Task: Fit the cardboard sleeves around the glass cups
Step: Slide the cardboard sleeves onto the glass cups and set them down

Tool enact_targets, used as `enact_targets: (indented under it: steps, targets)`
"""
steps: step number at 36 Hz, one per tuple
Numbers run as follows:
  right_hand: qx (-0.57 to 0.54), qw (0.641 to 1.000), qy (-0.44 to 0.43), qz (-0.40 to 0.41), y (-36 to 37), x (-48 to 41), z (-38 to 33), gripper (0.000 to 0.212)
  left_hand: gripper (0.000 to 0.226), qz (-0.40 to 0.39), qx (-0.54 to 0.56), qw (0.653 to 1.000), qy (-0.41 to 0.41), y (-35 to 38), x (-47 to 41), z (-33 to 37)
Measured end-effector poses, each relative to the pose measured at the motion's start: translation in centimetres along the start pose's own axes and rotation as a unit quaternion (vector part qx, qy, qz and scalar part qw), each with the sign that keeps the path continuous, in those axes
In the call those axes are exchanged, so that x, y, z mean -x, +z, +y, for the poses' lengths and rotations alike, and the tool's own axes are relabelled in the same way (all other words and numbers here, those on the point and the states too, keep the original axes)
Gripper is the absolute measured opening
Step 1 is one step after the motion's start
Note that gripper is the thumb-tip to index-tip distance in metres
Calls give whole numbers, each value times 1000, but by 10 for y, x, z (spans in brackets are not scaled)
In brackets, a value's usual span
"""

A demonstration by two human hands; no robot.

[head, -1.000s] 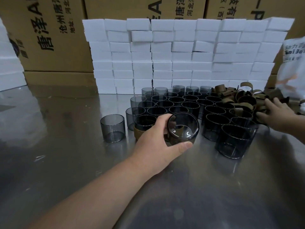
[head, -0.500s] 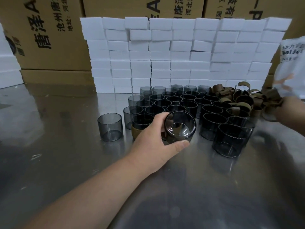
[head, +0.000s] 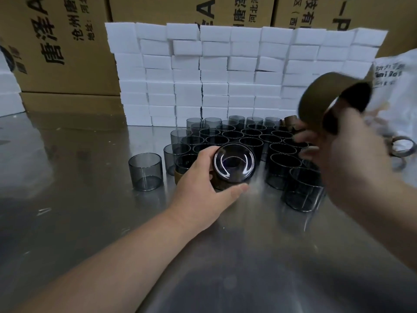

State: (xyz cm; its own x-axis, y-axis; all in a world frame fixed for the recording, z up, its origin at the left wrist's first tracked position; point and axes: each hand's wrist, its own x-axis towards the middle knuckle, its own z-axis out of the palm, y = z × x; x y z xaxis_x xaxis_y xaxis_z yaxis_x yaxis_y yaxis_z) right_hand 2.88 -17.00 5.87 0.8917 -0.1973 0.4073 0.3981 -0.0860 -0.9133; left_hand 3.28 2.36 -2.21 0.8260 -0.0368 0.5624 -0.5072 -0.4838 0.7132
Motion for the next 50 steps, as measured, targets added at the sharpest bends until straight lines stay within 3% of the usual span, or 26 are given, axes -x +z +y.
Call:
enact_targets:
  steps: [2, 5, 8, 13, 20, 24, 28, 32, 36, 42, 45, 50]
  targets:
    - [45, 997, 4, -57, 25, 23, 6, 46, 63, 18, 6, 1000, 10, 1, -1, 0]
    - [6, 997, 67, -45, 42, 42, 17, 26, 72, 43, -7, 999, 21, 2, -4, 1]
    - [10, 996, 69, -57, 51, 57, 27, 24, 78, 66, -64, 994, 53, 0, -3, 3]
    - [-11, 995, 72, -70, 55, 66, 30, 44, 80, 115, -142, 977, 112, -2, 1, 9]
    - [-8, 996, 63, -61, 51, 61, 42, 60, 79, 62, -128, 985, 94, -2, 6, 14]
    - [-22, 996, 71, -55, 50, 60, 45, 55, 80, 29, -111, 989, 93, 0, 8, 12]
    - [-15, 997, 51, -58, 50, 61, 42, 36, 82, -39, -66, 990, 120, 0, 12, 16]
    - [-10, 998, 32, -59, 47, 62, 42, 37, 76, -95, -30, 983, 152, -3, 16, 21]
    - [11, 995, 50, -85, 53, 66, 48, 46, 94, -70, -61, 988, 121, 0, 19, 22]
    - [26, 993, 35, -113, 59, 71, 48, 58, 80, -10, -59, 996, 66, 2, 19, 20]
    - [15, 994, 22, -110, 57, 70, 46, 47, 78, 4, -19, 998, 52, 3, 18, 19]
    - [11, 993, 10, -115, 53, 67, 47, 46, 62, 5, 14, 999, 43, 2, 16, 18]
